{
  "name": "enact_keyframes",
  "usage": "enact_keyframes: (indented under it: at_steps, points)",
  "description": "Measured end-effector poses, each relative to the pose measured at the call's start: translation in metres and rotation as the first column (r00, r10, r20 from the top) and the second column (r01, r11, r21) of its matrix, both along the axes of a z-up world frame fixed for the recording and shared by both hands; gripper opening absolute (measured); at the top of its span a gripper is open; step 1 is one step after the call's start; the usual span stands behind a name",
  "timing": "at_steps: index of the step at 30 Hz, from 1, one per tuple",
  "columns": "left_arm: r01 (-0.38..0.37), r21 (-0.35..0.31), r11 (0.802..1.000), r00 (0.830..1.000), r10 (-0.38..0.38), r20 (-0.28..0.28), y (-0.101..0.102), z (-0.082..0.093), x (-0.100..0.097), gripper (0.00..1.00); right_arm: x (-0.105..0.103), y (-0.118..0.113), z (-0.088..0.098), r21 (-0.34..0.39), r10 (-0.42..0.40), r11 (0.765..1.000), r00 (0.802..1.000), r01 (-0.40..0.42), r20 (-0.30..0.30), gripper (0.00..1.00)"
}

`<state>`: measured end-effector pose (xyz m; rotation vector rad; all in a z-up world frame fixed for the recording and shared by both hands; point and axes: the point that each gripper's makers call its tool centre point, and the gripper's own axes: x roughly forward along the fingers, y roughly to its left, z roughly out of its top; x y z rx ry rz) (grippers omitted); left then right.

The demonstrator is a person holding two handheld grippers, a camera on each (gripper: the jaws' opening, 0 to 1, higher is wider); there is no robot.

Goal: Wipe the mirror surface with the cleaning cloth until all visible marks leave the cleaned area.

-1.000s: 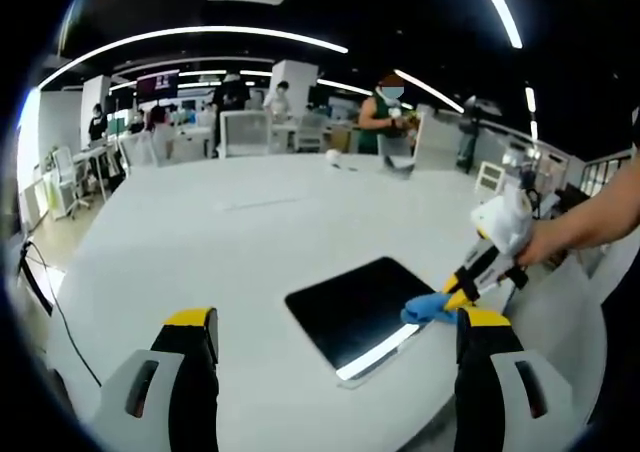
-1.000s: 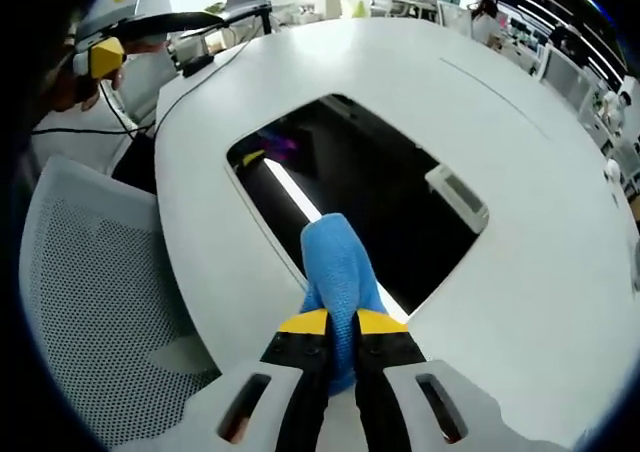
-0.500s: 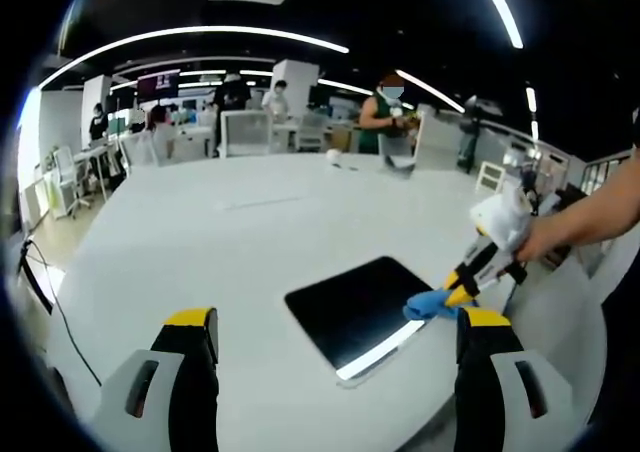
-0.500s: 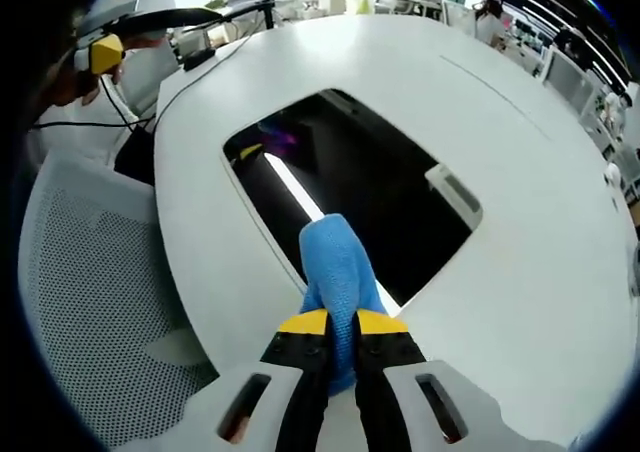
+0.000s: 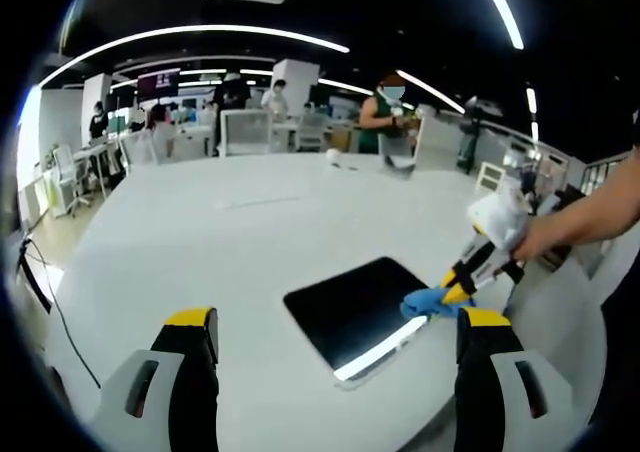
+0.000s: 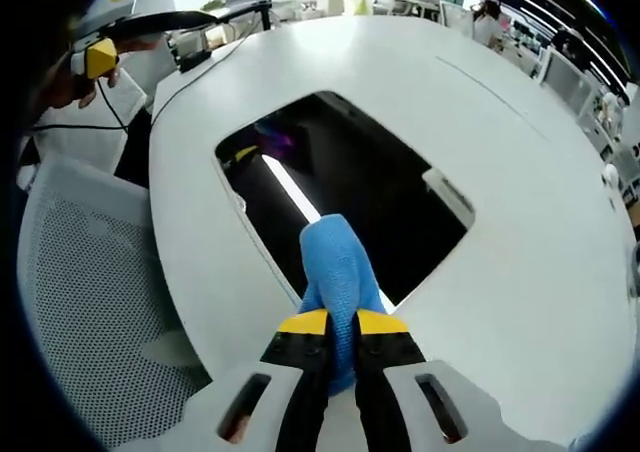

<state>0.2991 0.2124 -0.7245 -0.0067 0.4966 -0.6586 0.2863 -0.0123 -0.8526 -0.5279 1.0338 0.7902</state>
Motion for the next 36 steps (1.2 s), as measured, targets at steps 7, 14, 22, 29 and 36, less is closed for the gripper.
enact_keyframes:
  at_steps: [7, 14, 22, 29, 36]
  points:
    - [-0.001, -0.001, 1.0, 1.0, 0.001, -0.005, 0.0, -0.002, -0.001, 1.0, 0.009, -0.001, 0.0, 0.006, -0.036, 0.999, 0.999, 0.036, -0.028, 0.03]
    - [-0.006, -0.003, 1.0, 1.0, 0.006, -0.01, 0.001, -0.004, -0.002, 1.0, 0.02, -0.002, -0.001, -0.002, -0.032, 0.999, 0.999, 0.032, -0.02, 0.03]
    - [-0.012, -0.003, 1.0, 1.0, 0.012, -0.014, 0.003, -0.006, -0.004, 1.0, 0.034, -0.005, -0.001, -0.006, -0.04, 0.999, 0.999, 0.04, -0.012, 0.03]
    - [-0.017, -0.002, 1.0, 1.0, 0.017, -0.02, 0.004, -0.008, -0.004, 1.0, 0.044, -0.006, -0.001, -0.007, -0.041, 0.999, 0.999, 0.041, -0.012, 0.03]
    - [-0.015, 0.002, 1.0, 0.999, 0.015, -0.028, 0.003, -0.01, -0.005, 1.0, 0.057, -0.008, -0.001, -0.008, -0.039, 0.999, 0.999, 0.039, -0.014, 0.03]
